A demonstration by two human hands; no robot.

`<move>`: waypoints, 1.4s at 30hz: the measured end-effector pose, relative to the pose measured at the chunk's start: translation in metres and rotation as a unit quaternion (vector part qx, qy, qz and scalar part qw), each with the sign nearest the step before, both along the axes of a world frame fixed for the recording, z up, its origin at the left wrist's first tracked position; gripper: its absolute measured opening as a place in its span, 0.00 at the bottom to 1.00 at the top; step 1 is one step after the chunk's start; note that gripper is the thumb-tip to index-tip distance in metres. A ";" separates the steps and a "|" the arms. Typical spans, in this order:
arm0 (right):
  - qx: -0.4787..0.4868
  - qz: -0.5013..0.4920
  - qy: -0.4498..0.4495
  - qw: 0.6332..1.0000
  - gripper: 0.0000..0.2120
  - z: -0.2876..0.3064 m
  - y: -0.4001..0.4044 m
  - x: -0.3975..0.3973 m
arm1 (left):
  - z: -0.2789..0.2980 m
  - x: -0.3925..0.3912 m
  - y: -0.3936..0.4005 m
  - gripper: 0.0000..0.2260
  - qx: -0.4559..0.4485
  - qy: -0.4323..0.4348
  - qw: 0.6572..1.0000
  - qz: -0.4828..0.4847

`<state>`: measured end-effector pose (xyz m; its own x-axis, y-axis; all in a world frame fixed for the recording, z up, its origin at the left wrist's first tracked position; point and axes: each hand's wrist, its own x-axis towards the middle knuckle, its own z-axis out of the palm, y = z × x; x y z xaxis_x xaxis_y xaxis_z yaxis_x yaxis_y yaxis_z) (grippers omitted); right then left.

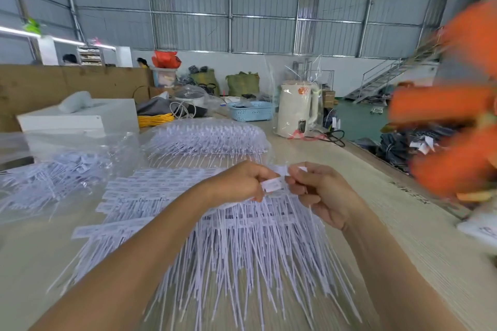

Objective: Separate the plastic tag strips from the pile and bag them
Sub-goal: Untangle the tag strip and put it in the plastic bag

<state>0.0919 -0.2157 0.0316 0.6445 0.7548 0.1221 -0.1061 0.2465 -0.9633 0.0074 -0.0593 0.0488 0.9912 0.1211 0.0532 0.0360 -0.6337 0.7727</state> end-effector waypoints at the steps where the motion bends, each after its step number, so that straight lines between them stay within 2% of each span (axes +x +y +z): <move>1: -0.018 -0.025 -0.025 0.999 0.07 -0.001 0.003 -0.003 | -0.002 -0.001 0.001 0.17 0.010 0.003 1.000 -0.001; 4: -0.086 -0.097 -0.114 0.985 0.05 -0.009 0.015 -0.010 | -0.008 -0.003 0.006 0.13 -0.036 -0.013 0.999 0.003; 7: -0.113 -0.065 -0.105 0.986 0.04 -0.016 0.021 -0.014 | -0.011 -0.004 0.009 0.17 -0.026 -0.036 0.999 0.004; 10: -0.099 -0.066 -0.125 0.985 0.04 -0.016 0.021 -0.014 | -0.014 -0.002 0.010 0.17 -0.012 -0.059 0.997 0.038; 12: -0.077 -0.074 -0.141 0.984 0.05 -0.017 0.021 -0.014 | -0.015 -0.003 0.013 0.12 -0.020 -0.040 0.998 0.047; 14: -0.069 -0.077 -0.152 0.983 0.06 -0.017 0.022 -0.015 | -0.015 -0.005 0.015 0.08 0.027 0.007 0.999 0.033; 16: -0.064 -0.086 -0.143 0.984 0.07 -0.016 0.023 -0.015 | -0.016 -0.006 0.015 0.10 0.038 0.025 0.999 0.022; 19: -0.062 -0.112 -0.086 0.988 0.09 -0.016 0.026 -0.014 | -0.019 -0.009 0.012 0.11 0.007 -0.002 1.000 0.017; 24: -0.066 -0.072 -0.059 0.993 0.07 -0.019 0.025 -0.012 | -0.020 -0.011 0.009 0.14 0.097 -0.037 0.994 0.046; 26: -0.078 -0.033 -0.066 0.994 0.03 -0.018 0.024 -0.012 | -0.019 -0.012 0.009 0.15 0.117 -0.040 0.990 0.060; 28: -0.090 -0.026 -0.083 0.992 0.06 -0.019 0.022 -0.012 | -0.018 -0.014 0.007 0.15 0.123 -0.044 0.988 0.078; 33: -0.061 -0.091 -0.245 0.963 0.08 -0.020 0.025 -0.018 | -0.004 -0.016 0.007 0.16 -0.041 -0.022 0.996 0.073; 37: -0.064 -0.166 -0.433 0.884 0.07 -0.023 0.027 -0.020 | 0.004 -0.019 0.015 0.16 -0.095 0.064 0.992 0.061; 42: -0.116 -0.169 -0.401 0.893 0.06 -0.028 0.037 -0.018 | 0.004 -0.022 0.019 0.19 -0.114 0.091 0.988 0.056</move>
<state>0.0741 -0.1786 0.0040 0.6163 0.5982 0.5121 0.6830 -0.0824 -0.7257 -0.0144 -0.0398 0.0532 0.9618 0.2179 -0.1655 0.2468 -0.4291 0.8689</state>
